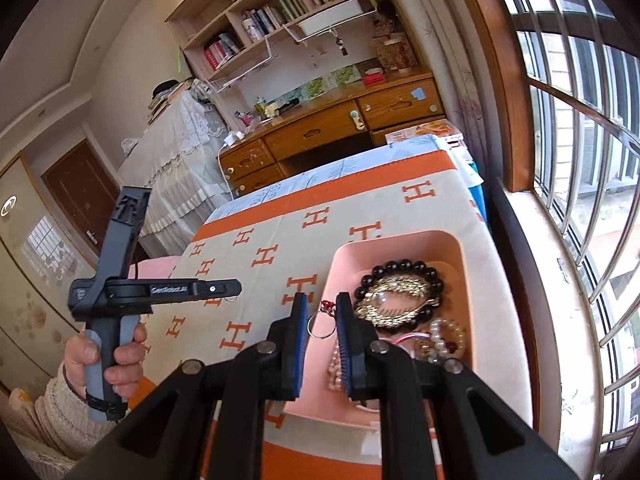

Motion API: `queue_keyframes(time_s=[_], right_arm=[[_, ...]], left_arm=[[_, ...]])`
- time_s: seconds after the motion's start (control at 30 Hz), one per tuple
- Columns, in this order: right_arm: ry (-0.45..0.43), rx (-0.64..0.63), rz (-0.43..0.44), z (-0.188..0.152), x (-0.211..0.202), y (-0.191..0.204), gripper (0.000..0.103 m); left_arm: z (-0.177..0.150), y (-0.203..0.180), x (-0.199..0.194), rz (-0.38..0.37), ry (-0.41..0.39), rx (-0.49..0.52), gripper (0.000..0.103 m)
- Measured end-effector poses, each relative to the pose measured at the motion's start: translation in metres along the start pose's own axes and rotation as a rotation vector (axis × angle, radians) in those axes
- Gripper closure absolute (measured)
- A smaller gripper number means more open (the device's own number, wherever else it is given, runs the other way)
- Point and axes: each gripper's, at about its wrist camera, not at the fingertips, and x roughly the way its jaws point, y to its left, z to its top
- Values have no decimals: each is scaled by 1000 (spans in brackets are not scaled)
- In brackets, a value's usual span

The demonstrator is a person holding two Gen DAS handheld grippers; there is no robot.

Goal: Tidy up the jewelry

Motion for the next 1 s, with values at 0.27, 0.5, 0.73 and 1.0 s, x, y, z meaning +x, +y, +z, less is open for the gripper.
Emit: queue_keyframes(time_s=[0.27,0.5,0.73,1.0], right_arm=[[-3,82,-43,3,-7,-34,89],[39,137,-46,-3,-3,-43,78],[45,139,-29,-10,-1,-34,76],[56,49,-14,-14,-3,11,76]], left_arm=[[-9,-100,-4,-66,-4,253,97],[-26,-131,-13,-11,-101,371,28],[-40,-106,-32,6,-131,327,27],[-71,-66,-68,98,-208,251,15]])
